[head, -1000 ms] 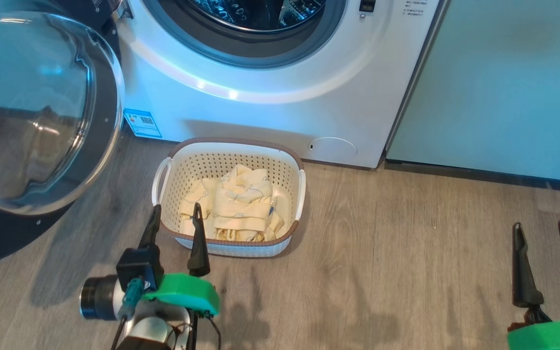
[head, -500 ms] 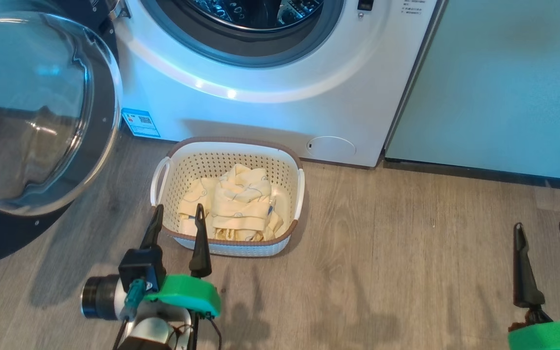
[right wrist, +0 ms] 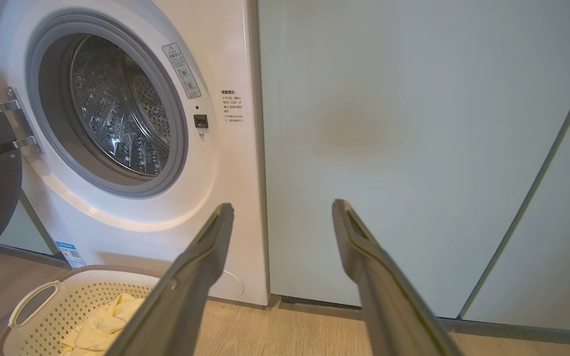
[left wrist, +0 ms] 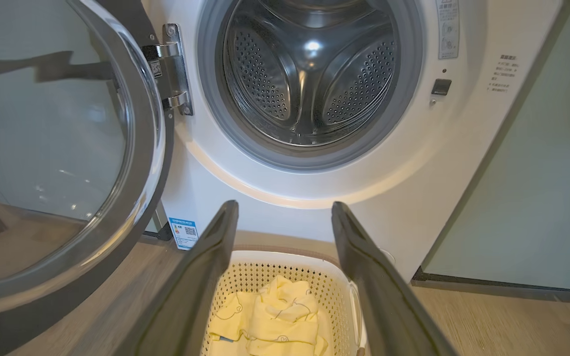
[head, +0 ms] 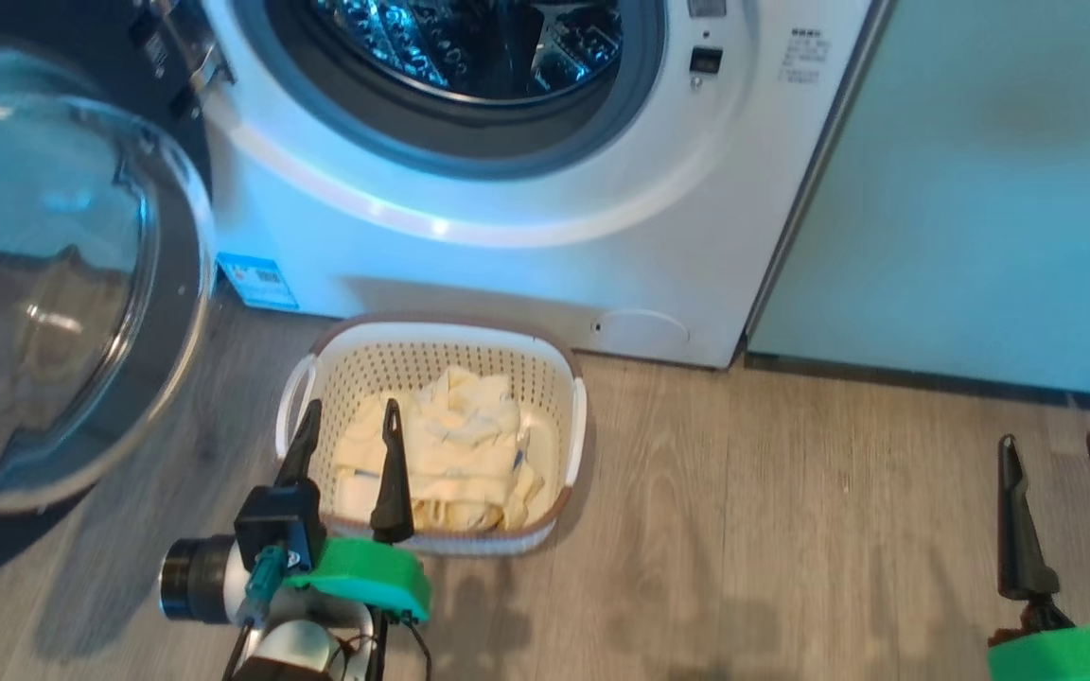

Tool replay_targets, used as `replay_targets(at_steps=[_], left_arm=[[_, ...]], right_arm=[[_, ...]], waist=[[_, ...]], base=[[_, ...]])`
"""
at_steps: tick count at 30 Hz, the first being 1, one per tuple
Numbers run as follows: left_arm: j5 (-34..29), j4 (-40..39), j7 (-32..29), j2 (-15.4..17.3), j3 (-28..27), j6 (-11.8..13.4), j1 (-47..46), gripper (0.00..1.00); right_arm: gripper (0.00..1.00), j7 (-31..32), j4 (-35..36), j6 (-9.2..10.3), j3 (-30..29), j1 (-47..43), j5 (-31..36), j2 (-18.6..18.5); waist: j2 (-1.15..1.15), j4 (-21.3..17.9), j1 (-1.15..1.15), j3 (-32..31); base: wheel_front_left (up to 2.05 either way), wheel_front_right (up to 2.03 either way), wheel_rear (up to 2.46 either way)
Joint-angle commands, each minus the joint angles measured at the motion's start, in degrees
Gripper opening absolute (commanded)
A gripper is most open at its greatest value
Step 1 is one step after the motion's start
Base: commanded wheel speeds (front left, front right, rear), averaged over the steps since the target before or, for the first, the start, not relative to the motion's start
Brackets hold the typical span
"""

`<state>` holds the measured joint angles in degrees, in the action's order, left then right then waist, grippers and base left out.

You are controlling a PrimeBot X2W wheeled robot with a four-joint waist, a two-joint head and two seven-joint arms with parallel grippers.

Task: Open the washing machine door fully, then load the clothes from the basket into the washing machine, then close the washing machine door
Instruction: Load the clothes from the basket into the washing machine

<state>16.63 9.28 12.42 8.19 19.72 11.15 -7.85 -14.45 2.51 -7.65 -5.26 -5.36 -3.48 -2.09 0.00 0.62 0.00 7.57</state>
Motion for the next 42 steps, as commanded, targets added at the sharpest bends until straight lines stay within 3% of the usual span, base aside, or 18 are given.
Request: replay_targets(at_steps=[1, 12, 29, 36, 42], left_arm=[[-0.6, -1.9, 0.4, 1.1, -1.9, 0.5, -2.3, 1.00], [-0.4, -2.0, 0.8, 0.9, -1.5, 0.8, -2.4, 1.00], [0.0, -1.0, 1.1, 0.8, -0.6, 0.9, -3.1, 1.00], [0.6, 0.8, 1.1, 0.7, -0.2, 0.4, -3.9, 1.00], [1.5, 5.0, 0.9, -0.2, 1.0, -1.4, -6.0, 1.00]], right_arm=[[1.00, -0.5, 1.6, 0.16, 1.1, 1.9, -0.3, -0.8], [1.00, -0.5, 1.5, 0.16, 1.4, 2.1, -0.4, -0.8], [1.00, -0.5, 1.5, 0.16, 1.4, 3.0, -0.6, -0.8], [1.00, -0.5, 1.7, 0.16, 1.5, 3.7, -0.8, -0.8], [1.00, -0.5, 2.0, 0.16, 1.8, 4.6, -1.1, -0.8]], waist=[[0.00, 0.0, 0.00, 0.0], [0.00, 0.2, 0.00, 0.3], [0.00, 0.5, 0.00, 1.7], [0.00, 0.3, 0.00, 3.0], [0.00, -0.2, 0.00, 5.1]], base=[[2.12, -2.12, 0.00], [1.31, -1.30, 0.00], [0.07, -0.07, 0.00], [0.00, 0.00, 0.00], [0.00, 0.00, 0.00]])
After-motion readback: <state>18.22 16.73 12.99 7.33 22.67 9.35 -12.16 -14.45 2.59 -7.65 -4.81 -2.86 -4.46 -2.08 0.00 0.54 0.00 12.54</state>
